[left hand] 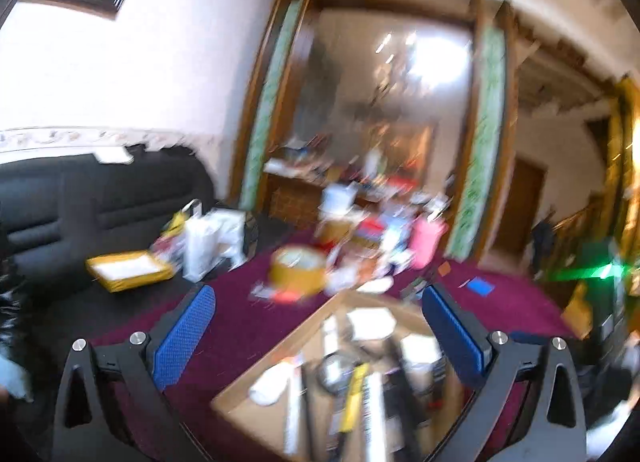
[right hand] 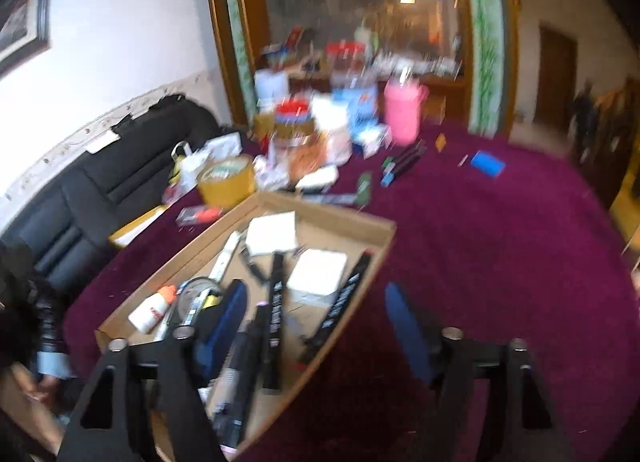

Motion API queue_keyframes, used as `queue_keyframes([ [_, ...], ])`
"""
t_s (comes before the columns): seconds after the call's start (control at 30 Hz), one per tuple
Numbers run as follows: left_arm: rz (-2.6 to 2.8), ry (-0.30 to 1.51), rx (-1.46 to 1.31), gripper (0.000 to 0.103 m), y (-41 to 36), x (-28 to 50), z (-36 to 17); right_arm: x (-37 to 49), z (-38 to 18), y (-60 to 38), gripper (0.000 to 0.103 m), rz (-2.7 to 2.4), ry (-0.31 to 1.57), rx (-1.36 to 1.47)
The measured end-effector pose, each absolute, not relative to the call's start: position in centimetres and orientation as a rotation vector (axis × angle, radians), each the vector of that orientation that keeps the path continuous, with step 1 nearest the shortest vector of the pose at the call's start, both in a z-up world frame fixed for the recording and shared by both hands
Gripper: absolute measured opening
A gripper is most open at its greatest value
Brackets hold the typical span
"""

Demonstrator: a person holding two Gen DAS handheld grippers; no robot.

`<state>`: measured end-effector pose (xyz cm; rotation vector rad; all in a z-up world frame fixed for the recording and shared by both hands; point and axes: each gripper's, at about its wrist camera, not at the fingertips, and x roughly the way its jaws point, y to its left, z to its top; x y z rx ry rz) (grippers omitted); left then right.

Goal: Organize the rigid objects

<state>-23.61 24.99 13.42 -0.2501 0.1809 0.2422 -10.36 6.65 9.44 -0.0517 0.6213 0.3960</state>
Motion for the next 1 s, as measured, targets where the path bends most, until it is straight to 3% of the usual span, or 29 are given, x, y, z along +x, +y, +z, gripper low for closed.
queue_keyframes([
  [0.17, 0.157, 0.370, -0.279, 0.103, 23.9, -21.2, 13.1, -12.7, 10.3, 5.7, 0.093, 0.346, 0.515, -0.115],
  [0.43, 0.290, 0.203, -0.221, 0.103, 21.5, -24.5, 15.5, -14.5, 10.4, 3.9, 0.094, 0.335, 0.475, -0.122],
  [0.6, 0.216, 0.369, -0.286, 0.103, 22.1, -22.3, 14.6, -14.9, 10.4, 3.0, 0.095, 0.328, 0.469, -0.106],
  [1.0, 0.244, 0.432, -0.284, 0.103, 21.9, -21.6, 12.6, -15.3, 9.4, 2.8, 0.097, 0.294, 0.491, -0.150],
])
